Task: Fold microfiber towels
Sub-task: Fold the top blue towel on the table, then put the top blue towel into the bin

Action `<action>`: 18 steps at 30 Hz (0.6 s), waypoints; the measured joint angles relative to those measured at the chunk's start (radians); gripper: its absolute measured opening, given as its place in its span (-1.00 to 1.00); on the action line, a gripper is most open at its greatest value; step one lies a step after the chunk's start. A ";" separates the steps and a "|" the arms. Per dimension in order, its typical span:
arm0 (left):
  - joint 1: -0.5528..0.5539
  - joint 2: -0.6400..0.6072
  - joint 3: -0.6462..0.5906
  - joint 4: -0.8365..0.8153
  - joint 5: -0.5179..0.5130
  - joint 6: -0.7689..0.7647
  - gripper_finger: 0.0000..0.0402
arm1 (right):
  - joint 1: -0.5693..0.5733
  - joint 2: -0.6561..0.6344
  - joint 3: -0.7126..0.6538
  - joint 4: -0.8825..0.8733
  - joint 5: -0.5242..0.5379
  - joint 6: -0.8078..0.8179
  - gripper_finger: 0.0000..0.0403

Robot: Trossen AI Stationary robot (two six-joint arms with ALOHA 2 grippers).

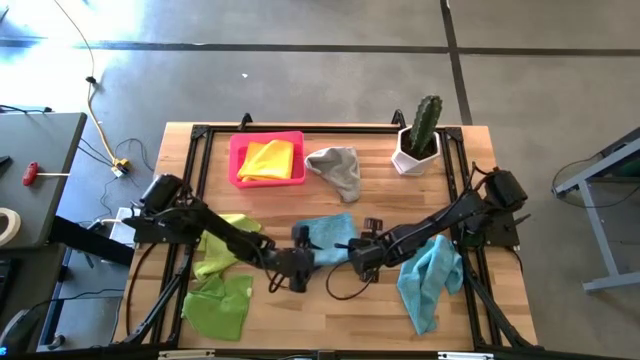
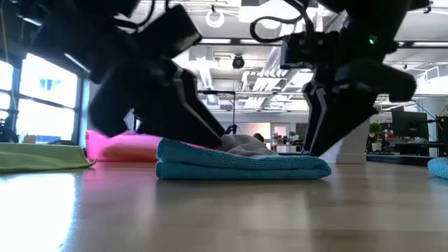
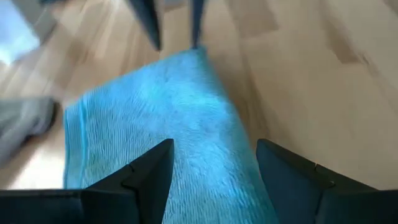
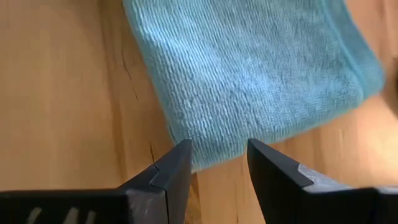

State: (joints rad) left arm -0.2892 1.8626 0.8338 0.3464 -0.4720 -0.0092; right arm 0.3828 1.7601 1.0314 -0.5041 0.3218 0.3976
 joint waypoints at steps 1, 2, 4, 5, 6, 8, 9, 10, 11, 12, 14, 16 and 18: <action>0.010 -0.001 0.016 -0.039 0.001 -0.070 0.10 | 0.000 -0.002 -0.010 -0.003 -0.001 0.017 -0.26; 0.021 -0.006 0.032 -0.084 0.014 -0.152 0.10 | 0.000 -0.004 -0.019 -0.003 -0.001 0.038 -0.26; 0.039 -0.031 0.055 -0.163 0.032 -0.312 0.09 | -0.003 -0.009 -0.033 -0.013 -0.004 0.065 -0.26; 0.049 -0.042 0.069 -0.177 0.057 -0.368 0.09 | -0.005 -0.014 -0.037 -0.034 -0.004 0.065 -0.26; 0.059 -0.056 0.079 -0.193 0.085 -0.398 0.09 | -0.008 -0.018 -0.039 -0.042 -0.004 0.061 -0.26; 0.073 -0.093 0.087 -0.271 0.141 -0.434 0.09 | -0.016 -0.030 -0.046 -0.063 -0.004 0.038 -0.26; 0.079 -0.112 0.093 -0.319 0.163 -0.458 0.09 | -0.019 -0.037 -0.050 -0.072 -0.003 0.024 -0.26; 0.087 -0.130 0.098 -0.359 0.177 -0.487 0.09 | -0.024 -0.042 -0.053 -0.074 -0.004 0.005 -0.26; 0.095 -0.152 0.100 -0.411 0.187 -0.519 0.09 | -0.030 -0.050 -0.057 -0.073 -0.003 -0.015 -0.26; 0.101 -0.178 0.100 -0.473 0.187 -0.556 0.09 | -0.034 -0.060 -0.063 -0.074 -0.002 -0.036 -0.26; 0.110 -0.220 0.097 -0.582 0.155 -0.640 0.09 | -0.047 -0.075 -0.071 -0.070 0.001 -0.070 -0.26; 0.114 -0.235 0.097 -0.670 0.105 -0.750 0.09 | -0.059 -0.090 -0.089 -0.056 0.001 -0.108 -0.26; 0.112 -0.237 0.095 -0.739 0.092 -0.853 0.09 | -0.071 -0.100 -0.112 -0.004 0.000 -0.150 -0.26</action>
State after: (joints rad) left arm -0.1769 1.6260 0.9284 -0.3923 -0.3805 -0.8621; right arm 0.3117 1.6602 0.9191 -0.5080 0.3215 0.2479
